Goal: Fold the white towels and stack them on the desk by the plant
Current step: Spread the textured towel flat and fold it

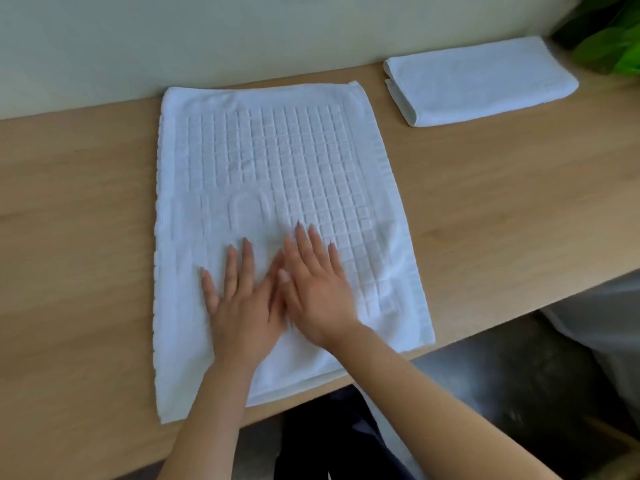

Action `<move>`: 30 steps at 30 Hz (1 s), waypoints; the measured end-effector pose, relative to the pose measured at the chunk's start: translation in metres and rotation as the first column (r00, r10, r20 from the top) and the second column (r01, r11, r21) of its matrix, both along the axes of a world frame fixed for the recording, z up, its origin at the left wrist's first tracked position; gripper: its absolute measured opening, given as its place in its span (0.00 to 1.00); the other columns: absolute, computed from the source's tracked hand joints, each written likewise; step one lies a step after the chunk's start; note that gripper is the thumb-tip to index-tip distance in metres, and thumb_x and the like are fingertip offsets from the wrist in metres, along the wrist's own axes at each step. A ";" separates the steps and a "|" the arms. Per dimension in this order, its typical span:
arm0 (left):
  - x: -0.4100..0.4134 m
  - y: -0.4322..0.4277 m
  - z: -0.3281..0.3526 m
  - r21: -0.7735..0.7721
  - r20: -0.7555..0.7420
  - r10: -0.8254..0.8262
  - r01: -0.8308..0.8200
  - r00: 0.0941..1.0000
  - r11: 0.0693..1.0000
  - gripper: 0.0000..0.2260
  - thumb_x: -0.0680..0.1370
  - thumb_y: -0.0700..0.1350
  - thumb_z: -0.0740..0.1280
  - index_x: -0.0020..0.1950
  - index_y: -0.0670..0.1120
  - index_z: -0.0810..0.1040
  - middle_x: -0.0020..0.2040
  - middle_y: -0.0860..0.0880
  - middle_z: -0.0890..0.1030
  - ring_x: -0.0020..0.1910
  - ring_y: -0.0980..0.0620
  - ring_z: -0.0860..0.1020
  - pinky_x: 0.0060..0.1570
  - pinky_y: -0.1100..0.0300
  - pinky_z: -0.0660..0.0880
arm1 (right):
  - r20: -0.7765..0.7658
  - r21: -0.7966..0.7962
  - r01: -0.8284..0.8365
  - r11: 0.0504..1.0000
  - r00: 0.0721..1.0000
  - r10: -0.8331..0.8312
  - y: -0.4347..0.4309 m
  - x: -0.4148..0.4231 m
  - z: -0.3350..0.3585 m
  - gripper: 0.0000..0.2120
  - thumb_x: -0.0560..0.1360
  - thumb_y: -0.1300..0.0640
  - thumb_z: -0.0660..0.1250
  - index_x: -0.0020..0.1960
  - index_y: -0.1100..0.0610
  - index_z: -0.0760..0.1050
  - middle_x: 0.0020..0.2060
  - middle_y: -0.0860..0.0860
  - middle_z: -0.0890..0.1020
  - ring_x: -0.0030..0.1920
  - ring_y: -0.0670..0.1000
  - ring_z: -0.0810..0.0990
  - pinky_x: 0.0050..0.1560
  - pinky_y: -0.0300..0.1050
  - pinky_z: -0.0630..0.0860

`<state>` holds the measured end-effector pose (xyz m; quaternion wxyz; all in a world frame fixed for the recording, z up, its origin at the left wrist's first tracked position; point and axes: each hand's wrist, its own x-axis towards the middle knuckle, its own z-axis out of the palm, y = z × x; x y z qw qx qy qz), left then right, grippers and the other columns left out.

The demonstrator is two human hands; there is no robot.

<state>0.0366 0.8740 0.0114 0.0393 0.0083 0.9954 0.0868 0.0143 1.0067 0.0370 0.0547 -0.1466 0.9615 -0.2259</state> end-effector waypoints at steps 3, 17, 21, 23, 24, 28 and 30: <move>0.001 -0.004 -0.001 -0.006 -0.031 0.043 -0.043 0.999 0.999 0.23 0.80 0.59 0.44 0.76 0.59 0.52 0.79 0.46 0.53 0.78 0.46 0.50 0.72 0.41 0.41 | -0.040 0.180 0.085 0.980 0.996 -0.079 0.021 0.015 -0.018 0.28 0.81 0.44 0.42 0.78 0.55 0.55 0.77 0.53 0.55 0.77 0.51 0.48 0.75 0.53 0.44; -0.001 0.006 0.003 -0.018 -0.004 0.090 -0.090 0.996 0.996 0.23 0.82 0.59 0.40 0.77 0.60 0.47 0.79 0.46 0.45 0.77 0.46 0.41 0.72 0.38 0.37 | 0.002 0.208 0.448 0.869 0.889 -0.459 0.098 0.021 -0.019 0.34 0.79 0.36 0.41 0.79 0.55 0.42 0.78 0.50 0.45 0.77 0.50 0.39 0.76 0.50 0.37; 0.001 0.051 0.010 0.112 -0.064 -0.040 0.047 0.997 0.993 0.26 0.80 0.60 0.44 0.78 0.55 0.52 0.79 0.45 0.47 0.77 0.44 0.41 0.70 0.38 0.34 | 0.034 0.210 0.361 0.909 0.926 -0.376 0.104 -0.001 -0.014 0.32 0.81 0.40 0.42 0.78 0.55 0.40 0.78 0.49 0.42 0.77 0.49 0.37 0.75 0.47 0.35; 0.006 0.081 0.009 0.132 -0.108 -0.248 0.261 0.963 0.956 0.26 0.81 0.60 0.46 0.78 0.54 0.52 0.79 0.46 0.48 0.77 0.46 0.42 0.71 0.38 0.36 | 0.056 0.167 0.358 0.919 0.927 -0.372 0.110 -0.009 -0.012 0.29 0.82 0.43 0.42 0.79 0.53 0.42 0.78 0.49 0.43 0.77 0.48 0.39 0.75 0.46 0.36; 0.008 0.095 0.006 0.125 -0.114 -0.328 0.342 0.938 0.932 0.25 0.81 0.59 0.47 0.78 0.54 0.52 0.79 0.46 0.48 0.78 0.47 0.43 0.72 0.37 0.38 | 0.065 0.142 0.386 0.912 0.915 -0.397 0.114 -0.008 -0.010 0.27 0.83 0.45 0.42 0.79 0.52 0.44 0.78 0.50 0.44 0.77 0.48 0.40 0.75 0.47 0.37; 0.013 0.121 -0.003 0.073 -0.110 -0.426 0.435 0.898 0.897 0.25 0.81 0.59 0.49 0.77 0.53 0.55 0.78 0.45 0.56 0.78 0.45 0.49 0.71 0.34 0.45 | 0.045 0.160 0.574 0.803 0.808 -0.587 0.132 0.029 -0.016 0.29 0.82 0.43 0.45 0.79 0.56 0.47 0.78 0.52 0.47 0.77 0.50 0.42 0.76 0.49 0.38; 0.013 0.121 -0.005 0.048 -0.109 -0.426 0.433 0.898 0.900 0.26 0.81 0.59 0.49 0.77 0.52 0.56 0.77 0.45 0.58 0.77 0.45 0.52 0.71 0.34 0.46 | -0.033 0.134 0.654 0.744 0.754 -0.656 0.136 0.047 -0.022 0.31 0.81 0.39 0.50 0.76 0.57 0.57 0.77 0.53 0.56 0.77 0.53 0.50 0.75 0.51 0.45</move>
